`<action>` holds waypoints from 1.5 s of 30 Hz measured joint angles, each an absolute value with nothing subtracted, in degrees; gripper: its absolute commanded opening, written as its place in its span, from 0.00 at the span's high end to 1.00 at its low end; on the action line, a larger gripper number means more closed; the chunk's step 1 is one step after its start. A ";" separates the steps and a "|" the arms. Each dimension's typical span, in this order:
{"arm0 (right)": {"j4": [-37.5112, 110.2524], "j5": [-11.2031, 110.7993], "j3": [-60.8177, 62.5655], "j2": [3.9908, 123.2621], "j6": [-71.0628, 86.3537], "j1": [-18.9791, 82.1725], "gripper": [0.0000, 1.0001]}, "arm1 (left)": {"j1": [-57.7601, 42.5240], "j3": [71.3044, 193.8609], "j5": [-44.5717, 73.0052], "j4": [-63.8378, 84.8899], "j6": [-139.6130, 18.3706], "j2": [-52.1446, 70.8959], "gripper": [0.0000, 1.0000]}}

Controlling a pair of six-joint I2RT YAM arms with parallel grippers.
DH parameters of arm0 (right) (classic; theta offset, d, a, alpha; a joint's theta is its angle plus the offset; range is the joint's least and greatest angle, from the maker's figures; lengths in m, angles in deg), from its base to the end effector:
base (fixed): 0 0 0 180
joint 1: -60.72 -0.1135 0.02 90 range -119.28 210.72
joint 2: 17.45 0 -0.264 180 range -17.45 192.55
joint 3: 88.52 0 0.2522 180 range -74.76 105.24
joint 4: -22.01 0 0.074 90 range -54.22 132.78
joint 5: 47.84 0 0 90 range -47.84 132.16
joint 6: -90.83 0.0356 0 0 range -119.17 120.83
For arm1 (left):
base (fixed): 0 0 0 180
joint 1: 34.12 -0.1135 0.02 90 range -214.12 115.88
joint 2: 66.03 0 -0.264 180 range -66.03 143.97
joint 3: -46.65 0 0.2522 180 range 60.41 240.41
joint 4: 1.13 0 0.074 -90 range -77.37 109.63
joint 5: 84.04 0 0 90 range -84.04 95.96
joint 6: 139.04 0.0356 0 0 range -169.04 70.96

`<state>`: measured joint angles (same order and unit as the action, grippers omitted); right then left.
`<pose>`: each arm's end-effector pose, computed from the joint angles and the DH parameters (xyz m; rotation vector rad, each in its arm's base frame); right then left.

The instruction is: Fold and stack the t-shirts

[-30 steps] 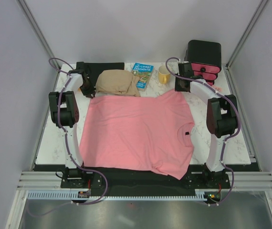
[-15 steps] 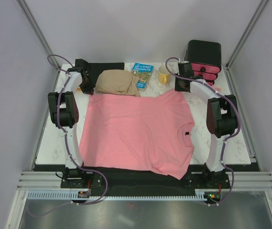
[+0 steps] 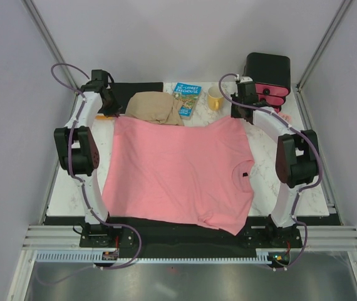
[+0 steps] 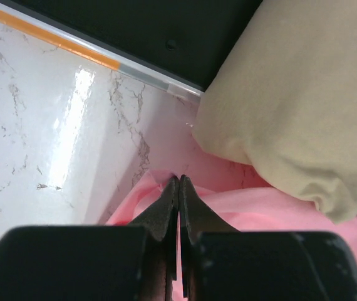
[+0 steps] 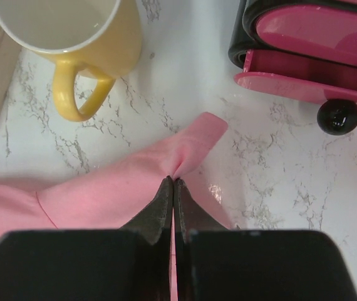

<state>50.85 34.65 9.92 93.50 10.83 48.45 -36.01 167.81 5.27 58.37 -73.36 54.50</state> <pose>0.4335 0.0895 0.2332 0.0225 2.2854 0.0523 0.4627 0.0157 0.2499 -0.5946 2.5347 -0.1257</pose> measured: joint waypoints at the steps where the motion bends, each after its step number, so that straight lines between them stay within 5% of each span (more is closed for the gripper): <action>1: 50.78 34.82 9.64 92.78 10.74 48.45 1.00 | -36.01 167.61 5.51 58.34 -73.36 53.89 0.98; 18: 64.29 35.28 8.29 91.19 12.29 47.64 0.94 | -36.03 161.27 8.57 59.13 -72.96 50.17 0.98; 22: 67.70 35.00 7.61 94.35 13.78 47.64 0.62 | -36.01 161.36 9.16 59.28 -72.66 50.17 0.98; 27: 69.66 33.71 6.19 95.40 14.85 47.60 0.44 | -36.03 161.40 9.46 59.31 -72.29 50.22 0.98; 45: 60.35 32.38 15.80 96.85 13.85 47.60 0.36 | -36.03 161.53 9.57 59.31 -71.85 50.61 0.98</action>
<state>60.35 32.38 15.80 96.85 13.85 47.60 -36.03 161.53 9.57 59.31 -71.85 50.61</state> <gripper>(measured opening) 0.641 0.025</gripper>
